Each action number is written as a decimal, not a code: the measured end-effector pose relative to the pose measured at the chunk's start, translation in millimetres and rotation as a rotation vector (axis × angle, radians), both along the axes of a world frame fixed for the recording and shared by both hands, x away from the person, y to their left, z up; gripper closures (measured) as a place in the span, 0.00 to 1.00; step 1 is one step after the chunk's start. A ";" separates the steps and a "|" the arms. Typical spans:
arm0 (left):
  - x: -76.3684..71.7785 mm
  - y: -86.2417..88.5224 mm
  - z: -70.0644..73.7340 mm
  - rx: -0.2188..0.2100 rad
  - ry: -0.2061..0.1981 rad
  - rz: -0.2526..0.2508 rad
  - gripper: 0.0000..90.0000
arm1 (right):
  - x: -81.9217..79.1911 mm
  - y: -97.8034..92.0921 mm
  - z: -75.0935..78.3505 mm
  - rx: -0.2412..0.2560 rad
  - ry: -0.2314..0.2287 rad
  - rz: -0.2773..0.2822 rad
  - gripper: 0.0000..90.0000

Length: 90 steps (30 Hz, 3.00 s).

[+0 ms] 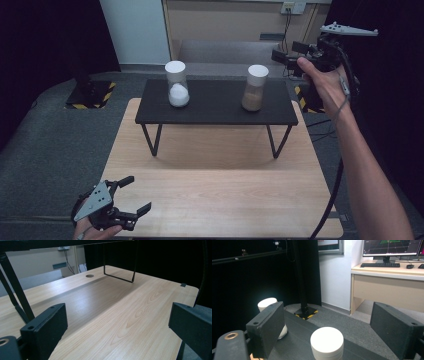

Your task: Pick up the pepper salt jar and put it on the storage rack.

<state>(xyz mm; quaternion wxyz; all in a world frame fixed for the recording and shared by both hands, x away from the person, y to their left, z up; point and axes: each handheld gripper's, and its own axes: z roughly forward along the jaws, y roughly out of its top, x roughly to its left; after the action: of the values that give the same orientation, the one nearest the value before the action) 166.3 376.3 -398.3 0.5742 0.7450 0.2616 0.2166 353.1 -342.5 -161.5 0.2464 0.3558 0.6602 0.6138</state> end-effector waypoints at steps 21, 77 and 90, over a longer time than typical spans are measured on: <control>0.6 -0.9 0.3 0.005 0.003 -0.004 0.01 | -32.0 -3.7 -16.1 -0.047 -0.055 0.148 0.14; -2.9 -1.5 -2.2 -0.010 -0.013 0.031 0.01 | -149.9 14.4 -233.4 -0.118 -0.083 0.143 0.04; -2.6 -1.3 -2.9 -0.017 -0.015 0.031 0.01 | -149.8 16.6 -262.4 -0.120 -0.032 0.170 0.04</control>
<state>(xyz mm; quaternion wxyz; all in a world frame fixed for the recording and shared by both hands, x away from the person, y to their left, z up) 163.7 375.0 -401.2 0.5788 0.7343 0.2706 0.2291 203.3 -325.9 -423.9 0.2248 0.2732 0.7197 0.5973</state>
